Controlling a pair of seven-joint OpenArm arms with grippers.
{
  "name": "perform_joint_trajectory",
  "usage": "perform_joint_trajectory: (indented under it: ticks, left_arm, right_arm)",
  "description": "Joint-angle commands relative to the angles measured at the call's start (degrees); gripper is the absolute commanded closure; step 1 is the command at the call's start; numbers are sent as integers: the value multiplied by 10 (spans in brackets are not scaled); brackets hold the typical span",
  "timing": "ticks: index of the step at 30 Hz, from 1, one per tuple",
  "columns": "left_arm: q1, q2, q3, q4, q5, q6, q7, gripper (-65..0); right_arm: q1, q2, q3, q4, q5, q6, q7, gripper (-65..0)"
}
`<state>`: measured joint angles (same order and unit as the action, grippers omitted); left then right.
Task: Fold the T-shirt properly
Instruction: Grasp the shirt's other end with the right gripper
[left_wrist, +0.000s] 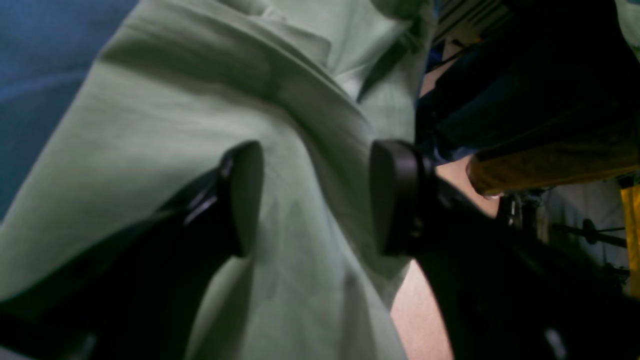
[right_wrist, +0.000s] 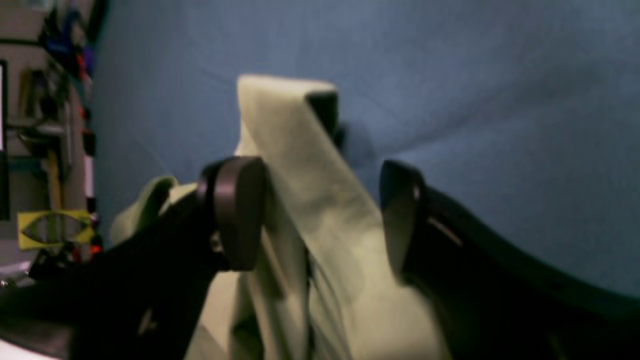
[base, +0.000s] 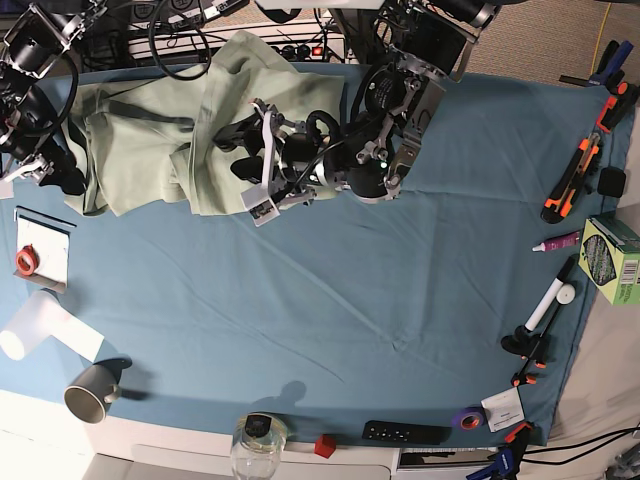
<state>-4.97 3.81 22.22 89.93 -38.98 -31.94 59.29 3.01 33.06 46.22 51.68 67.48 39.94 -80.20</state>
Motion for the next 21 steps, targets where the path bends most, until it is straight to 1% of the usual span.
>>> perform_joint_trajectory:
  ticks: [1,5,16,18,21]
  left_arm:
    - [-9,8,1,10,-13,-4,-13,-344]
    - [-9,8,1,10,-13,-4,-13,-344]
    - [-9,8,1,10,-12,-4,-13,-344]
    - [-9,8,1,10,-13,-4,-13,-344]
    - [-9,8,1,10,-13,-4,-13,-344]
  right_arm:
    - [5,19,2,7,24,1,2,-369]
    - [5,21,2,7,36,1,2,-369]
    - [5,21,-1,7,36,1,2,-369]
    - [5,21,-17,7,36,1,2,-369]
    - [5,22,-69,7,36,1,2,-369]
